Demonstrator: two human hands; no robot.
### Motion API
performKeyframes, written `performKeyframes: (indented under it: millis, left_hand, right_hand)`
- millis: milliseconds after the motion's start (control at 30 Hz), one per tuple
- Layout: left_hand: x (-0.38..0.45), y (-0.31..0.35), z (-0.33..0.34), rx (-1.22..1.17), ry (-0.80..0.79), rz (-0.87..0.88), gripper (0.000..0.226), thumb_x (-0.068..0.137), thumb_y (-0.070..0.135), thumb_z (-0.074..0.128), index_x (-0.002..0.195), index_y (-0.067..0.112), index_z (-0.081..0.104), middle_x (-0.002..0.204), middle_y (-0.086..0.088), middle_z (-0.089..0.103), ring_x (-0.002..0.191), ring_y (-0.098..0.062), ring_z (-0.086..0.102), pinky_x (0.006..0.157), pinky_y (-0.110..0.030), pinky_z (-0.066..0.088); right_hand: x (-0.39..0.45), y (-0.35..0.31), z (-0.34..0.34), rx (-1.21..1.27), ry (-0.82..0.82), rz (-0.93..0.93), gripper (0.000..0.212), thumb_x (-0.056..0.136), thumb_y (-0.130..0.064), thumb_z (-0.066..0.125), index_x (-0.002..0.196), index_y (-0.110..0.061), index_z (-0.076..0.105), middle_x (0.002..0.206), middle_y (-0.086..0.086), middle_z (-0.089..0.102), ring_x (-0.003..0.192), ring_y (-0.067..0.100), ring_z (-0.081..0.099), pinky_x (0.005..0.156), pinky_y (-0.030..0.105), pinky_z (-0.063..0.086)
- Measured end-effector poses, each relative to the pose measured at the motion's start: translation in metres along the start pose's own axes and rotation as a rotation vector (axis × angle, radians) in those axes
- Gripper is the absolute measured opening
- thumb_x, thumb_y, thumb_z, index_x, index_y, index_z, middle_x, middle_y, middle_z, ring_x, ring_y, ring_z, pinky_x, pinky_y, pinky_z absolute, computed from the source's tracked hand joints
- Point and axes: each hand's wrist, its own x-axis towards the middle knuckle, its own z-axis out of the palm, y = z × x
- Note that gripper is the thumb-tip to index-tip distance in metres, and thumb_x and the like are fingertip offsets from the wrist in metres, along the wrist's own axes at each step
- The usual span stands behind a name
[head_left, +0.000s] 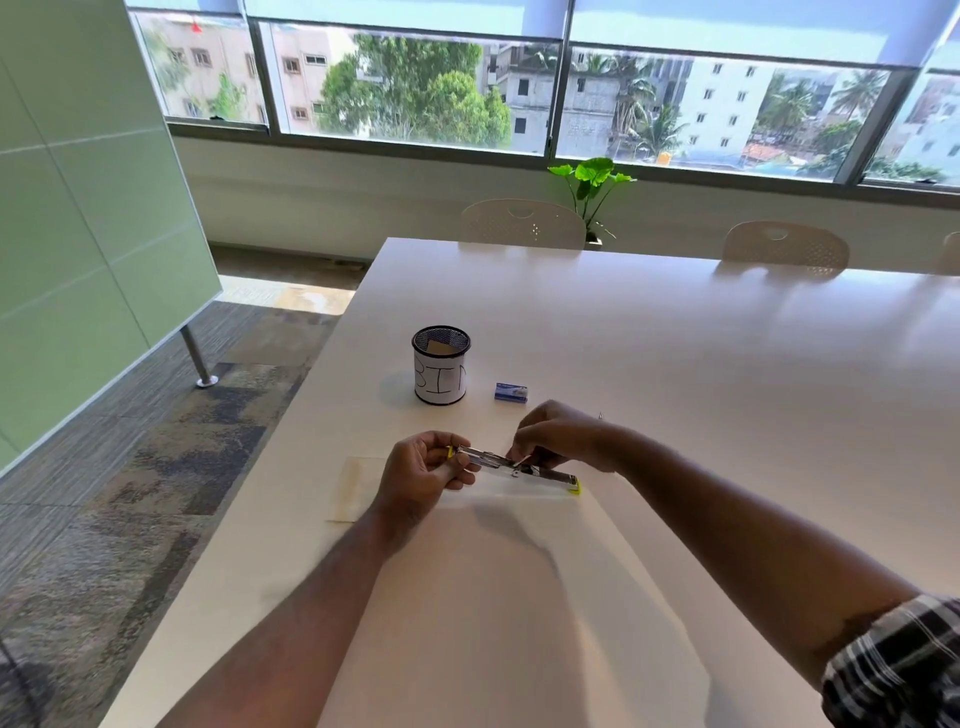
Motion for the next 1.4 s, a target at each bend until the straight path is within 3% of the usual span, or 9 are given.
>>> performKeyframes:
  millis: [200,333,467,567,700,867,1067,1200,1400]
  left_hand:
    - [0.000,-0.002,-0.003,0.006,-0.010,0.020,0.012,0.094,0.004,0.072,0.104,0.010,0.071,0.088,-0.014,0.080,0.071,-0.021,0.074,0.063,-0.023,0.057]
    - [-0.002,-0.001,-0.004,0.029,-0.027,0.039,0.014,0.095,0.005,0.072,0.106,0.014,0.071,0.092,-0.014,0.080,0.073,-0.021,0.075,0.066,-0.022,0.057]
    - [-0.004,-0.002,-0.003,0.066,-0.014,0.053,0.021,0.093,0.002,0.072,0.101,0.021,0.073,0.091,-0.012,0.080,0.074,-0.021,0.075,0.066,-0.022,0.057]
    - [-0.007,-0.002,0.001,0.163,-0.007,0.087,0.025,0.092,0.002,0.072,0.099,0.027,0.073,0.090,-0.009,0.079,0.077,-0.020,0.076,0.069,-0.023,0.057]
    - [-0.009,0.001,0.005,0.361,0.012,0.162,0.016,0.088,0.012,0.079,0.096,0.025,0.076,0.085,0.002,0.078,0.070,-0.002,0.067,0.064,-0.013,0.051]
    - [-0.012,0.006,0.008,0.439,0.004,0.151,0.016,0.083,0.007,0.083,0.094,0.018,0.078,0.077,0.005,0.074,0.064,0.001,0.063,0.066,-0.011,0.048]
    - [-0.011,0.005,0.007,0.376,-0.010,0.167,0.028,0.077,0.003,0.088,0.094,0.022,0.075,0.085,-0.003,0.078,0.080,-0.019,0.075,0.076,-0.026,0.060]
    - [-0.009,0.001,0.005,0.329,-0.022,0.170,0.031,0.081,0.011,0.087,0.099,0.031,0.072,0.089,0.002,0.079,0.084,-0.017,0.078,0.079,-0.029,0.063]
    - [-0.009,0.000,0.005,0.340,-0.013,0.182,0.030,0.080,0.021,0.088,0.100,0.035,0.071,0.089,0.003,0.079,0.081,-0.015,0.077,0.076,-0.028,0.063]
  right_hand:
    - [-0.012,0.006,0.005,0.218,0.007,-0.126,0.006,0.095,-0.016,0.068,0.100,-0.016,0.072,0.103,0.006,0.078,0.089,0.015,0.067,0.074,0.025,0.050]
    - [-0.015,0.014,0.022,-0.064,0.121,-0.291,0.029,0.087,-0.016,0.081,0.113,-0.017,0.068,0.107,0.006,0.074,0.091,0.017,0.068,0.083,0.028,0.056]
    - [-0.017,0.028,0.044,-0.345,0.335,-0.388,0.026,0.081,-0.026,0.083,0.105,-0.027,0.072,0.094,-0.006,0.074,0.080,0.016,0.066,0.075,0.033,0.054]
    - [-0.019,0.038,0.051,-0.320,0.426,-0.377,0.019,0.083,-0.026,0.081,0.101,-0.026,0.075,0.088,-0.007,0.076,0.078,0.014,0.067,0.077,0.036,0.056]
    - [-0.023,0.050,0.060,-0.222,0.537,-0.319,0.017,0.080,-0.029,0.083,0.096,-0.027,0.078,0.082,-0.011,0.075,0.074,0.006,0.067,0.075,0.032,0.056]
    - [-0.026,0.061,0.075,-0.242,0.654,-0.304,0.019,0.081,-0.037,0.078,0.099,-0.035,0.073,0.092,-0.016,0.075,0.085,0.006,0.068,0.079,0.033,0.056]
    - [-0.031,0.063,0.085,-0.451,0.671,-0.479,0.041,0.088,-0.027,0.064,0.126,-0.042,0.060,0.112,-0.013,0.067,0.104,0.017,0.061,0.089,0.037,0.051]
    - [-0.031,0.065,0.091,-0.646,0.652,-0.514,0.044,0.093,-0.032,0.055,0.134,-0.048,0.054,0.130,-0.008,0.055,0.120,0.020,0.048,0.095,0.038,0.044]
    - [-0.031,0.064,0.089,-0.640,0.563,-0.488,0.047,0.094,-0.041,0.055,0.139,-0.052,0.048,0.136,-0.011,0.049,0.128,0.019,0.043,0.100,0.039,0.045]
